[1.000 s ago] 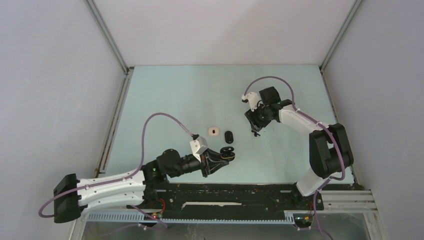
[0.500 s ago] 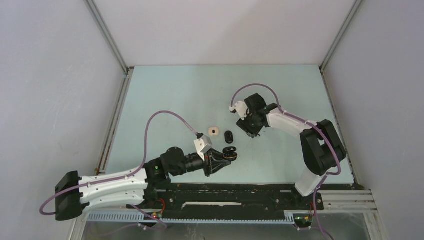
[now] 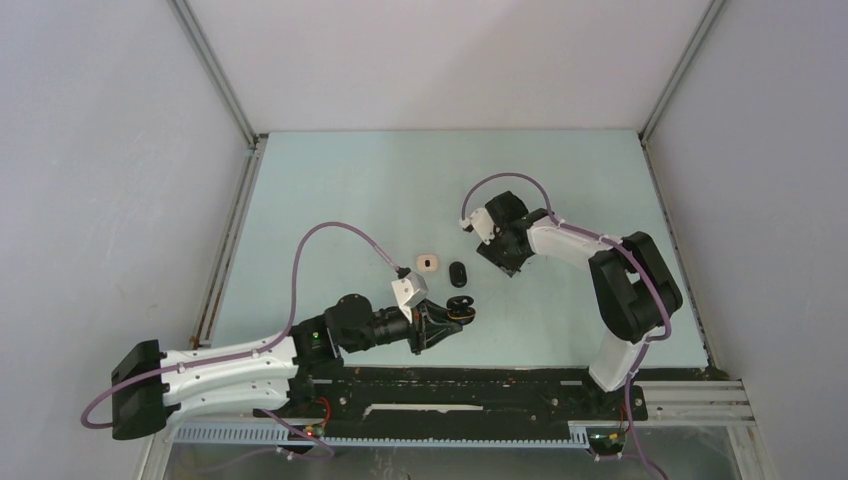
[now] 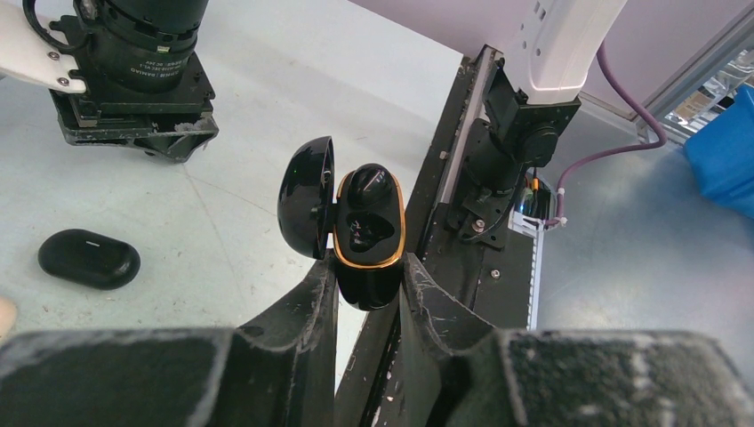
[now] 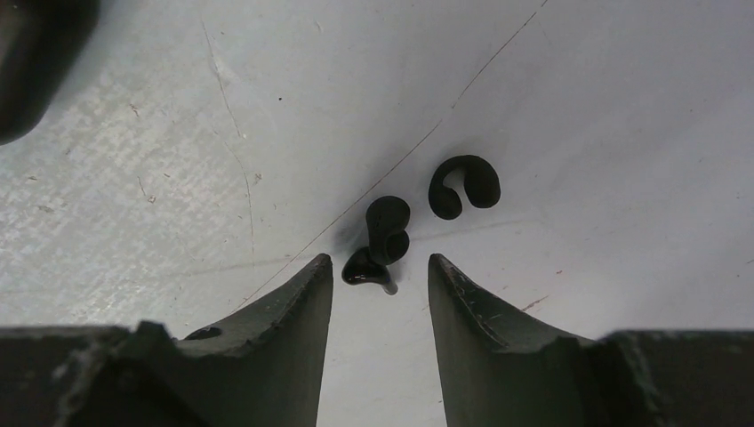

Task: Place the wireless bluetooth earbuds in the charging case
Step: Adjust the earbud at the center of the board.

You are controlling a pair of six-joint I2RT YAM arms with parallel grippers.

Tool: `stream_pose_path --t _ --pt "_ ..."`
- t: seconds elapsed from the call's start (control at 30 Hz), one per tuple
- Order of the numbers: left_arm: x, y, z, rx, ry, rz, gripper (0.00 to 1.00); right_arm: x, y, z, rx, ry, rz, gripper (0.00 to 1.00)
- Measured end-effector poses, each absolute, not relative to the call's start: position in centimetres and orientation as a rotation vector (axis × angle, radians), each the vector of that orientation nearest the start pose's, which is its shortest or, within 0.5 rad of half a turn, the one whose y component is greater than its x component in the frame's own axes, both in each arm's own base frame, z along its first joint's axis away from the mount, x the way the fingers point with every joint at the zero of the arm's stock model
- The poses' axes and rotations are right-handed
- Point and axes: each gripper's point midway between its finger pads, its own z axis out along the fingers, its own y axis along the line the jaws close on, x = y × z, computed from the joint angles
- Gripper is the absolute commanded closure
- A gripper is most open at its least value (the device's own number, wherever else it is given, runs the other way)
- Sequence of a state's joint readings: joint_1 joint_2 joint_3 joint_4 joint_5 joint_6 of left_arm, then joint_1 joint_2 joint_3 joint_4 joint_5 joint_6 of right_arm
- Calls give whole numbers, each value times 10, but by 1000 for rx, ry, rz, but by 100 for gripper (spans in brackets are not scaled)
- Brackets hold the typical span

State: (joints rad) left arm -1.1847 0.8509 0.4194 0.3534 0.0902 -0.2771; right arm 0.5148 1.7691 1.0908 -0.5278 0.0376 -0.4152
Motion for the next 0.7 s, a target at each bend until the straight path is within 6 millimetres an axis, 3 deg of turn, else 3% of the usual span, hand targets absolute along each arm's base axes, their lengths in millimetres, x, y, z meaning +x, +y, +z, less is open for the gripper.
stream_pose_path --t 0.4,0.53,0.7 --pt "102 -323 205 849 1574 -1165 100 318 147 12 -1222 2526 -46 63" --pt "102 -323 205 848 1573 -1166 100 316 146 11 -1219 2535 -46 74" --pt "102 -323 206 847 1570 -1167 100 317 144 12 -1210 2543 -44 78"
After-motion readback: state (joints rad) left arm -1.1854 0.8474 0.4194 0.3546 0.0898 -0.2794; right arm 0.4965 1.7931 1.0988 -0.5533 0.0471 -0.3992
